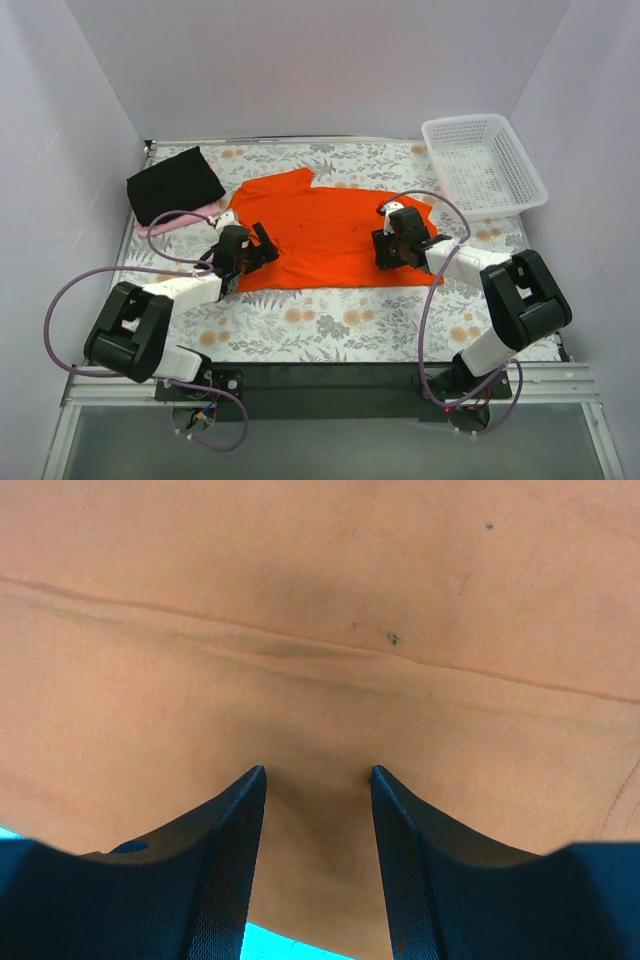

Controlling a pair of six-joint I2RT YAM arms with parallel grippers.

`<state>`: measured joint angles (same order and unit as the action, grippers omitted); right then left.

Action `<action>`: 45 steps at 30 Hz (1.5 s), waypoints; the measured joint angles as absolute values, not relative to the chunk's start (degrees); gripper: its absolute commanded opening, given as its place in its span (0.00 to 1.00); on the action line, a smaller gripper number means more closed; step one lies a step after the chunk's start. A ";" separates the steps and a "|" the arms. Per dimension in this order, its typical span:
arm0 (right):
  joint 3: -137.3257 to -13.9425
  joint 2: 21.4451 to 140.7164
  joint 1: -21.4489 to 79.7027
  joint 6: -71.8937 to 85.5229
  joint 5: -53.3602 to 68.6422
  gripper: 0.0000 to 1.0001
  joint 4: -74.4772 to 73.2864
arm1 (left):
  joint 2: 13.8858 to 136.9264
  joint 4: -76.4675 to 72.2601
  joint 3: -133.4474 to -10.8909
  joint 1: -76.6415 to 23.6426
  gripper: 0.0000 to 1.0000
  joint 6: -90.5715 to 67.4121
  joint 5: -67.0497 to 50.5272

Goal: Fold and stack the t-shirts
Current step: Fold the tshirt

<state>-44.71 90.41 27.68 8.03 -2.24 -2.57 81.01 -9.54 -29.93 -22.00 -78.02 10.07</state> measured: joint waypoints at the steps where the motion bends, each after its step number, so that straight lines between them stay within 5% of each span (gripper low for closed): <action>1: -43.81 89.65 27.83 8.25 -1.93 0.42 -2.13 | 79.96 -9.19 -29.17 -22.00 0.90 -78.24 10.00; 15: -37.32 80.31 31.11 10.74 2.74 0.45 -5.45 | 69.54 -0.43 -25.06 -22.15 0.90 -78.67 9.89; 21: -51.05 80.73 29.43 9.43 0.14 0.47 -11.22 | 65.82 5.32 -30.55 -22.26 0.90 -76.82 10.57; 31: -71.99 98.24 17.19 6.66 -2.42 0.45 -10.83 | 66.17 6.24 -35.14 -22.26 0.90 -74.76 10.98; 45: -74.48 107.79 11.86 5.87 -8.54 0.45 -14.90 | 67.07 6.85 -35.14 -22.26 0.90 -73.67 10.96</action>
